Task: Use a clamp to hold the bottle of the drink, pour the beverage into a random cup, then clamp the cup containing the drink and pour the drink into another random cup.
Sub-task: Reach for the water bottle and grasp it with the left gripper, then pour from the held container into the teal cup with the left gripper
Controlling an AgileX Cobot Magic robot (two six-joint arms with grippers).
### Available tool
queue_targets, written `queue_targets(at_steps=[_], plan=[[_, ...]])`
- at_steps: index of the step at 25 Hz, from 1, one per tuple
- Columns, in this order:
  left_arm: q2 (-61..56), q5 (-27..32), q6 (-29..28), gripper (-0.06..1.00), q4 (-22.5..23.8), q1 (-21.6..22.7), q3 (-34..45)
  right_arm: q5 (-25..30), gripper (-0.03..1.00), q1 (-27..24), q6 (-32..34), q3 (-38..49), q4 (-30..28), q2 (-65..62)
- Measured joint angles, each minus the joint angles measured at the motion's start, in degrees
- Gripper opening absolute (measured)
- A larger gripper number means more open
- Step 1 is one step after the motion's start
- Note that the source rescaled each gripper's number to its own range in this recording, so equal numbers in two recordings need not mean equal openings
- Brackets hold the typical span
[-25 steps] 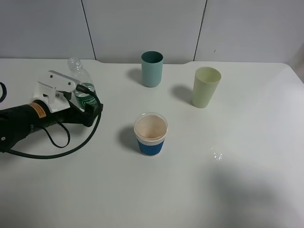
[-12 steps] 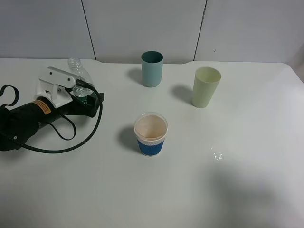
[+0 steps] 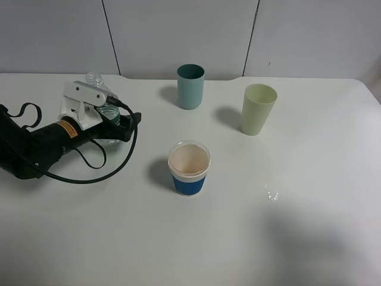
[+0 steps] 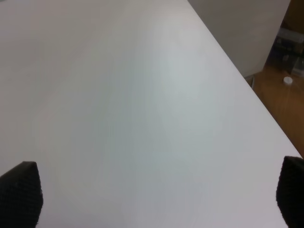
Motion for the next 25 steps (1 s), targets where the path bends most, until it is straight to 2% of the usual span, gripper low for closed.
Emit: queue_targets(at_steps=[7,13,14,15,16,17,18,20,25], plan=[[3.0,-0.1,-2.4,1.00,0.6,0.0,-3.0,0.0,0.95,0.0,0.0,0.0,0.0,0.0],[3.7,-0.3,-2.9,0.85,0.7,0.0,-3.5,0.0,0.95,0.0,0.0,0.0,0.0,0.0],[3.7,-0.3,-3.5,0.69,0.7,0.1,-3.5,0.0,0.95,0.0,0.0,0.0,0.0,0.0],[3.7,-0.3,-3.8,0.46,0.7,0.1,-3.5,0.0,0.95,0.0,0.0,0.0,0.0,0.0],[3.7,0.0,-4.3,0.13,0.7,0.2,-3.5,0.0,0.95,0.0,0.0,0.0,0.0,0.0],[3.7,0.1,-4.3,0.00,0.8,0.2,-3.5,0.0,0.95,0.0,0.0,0.0,0.0,0.0],[3.7,0.3,-4.4,0.04,1.0,0.2,-3.7,0.0,0.95,0.0,0.0,0.0,0.0,0.0],[3.7,0.5,-4.4,0.07,1.0,0.2,-3.8,0.0,0.95,0.0,0.0,0.0,0.0,0.0],[3.7,0.6,-4.3,0.07,1.0,0.2,-3.9,0.0,0.95,0.0,0.0,0.0,0.0,0.0]])
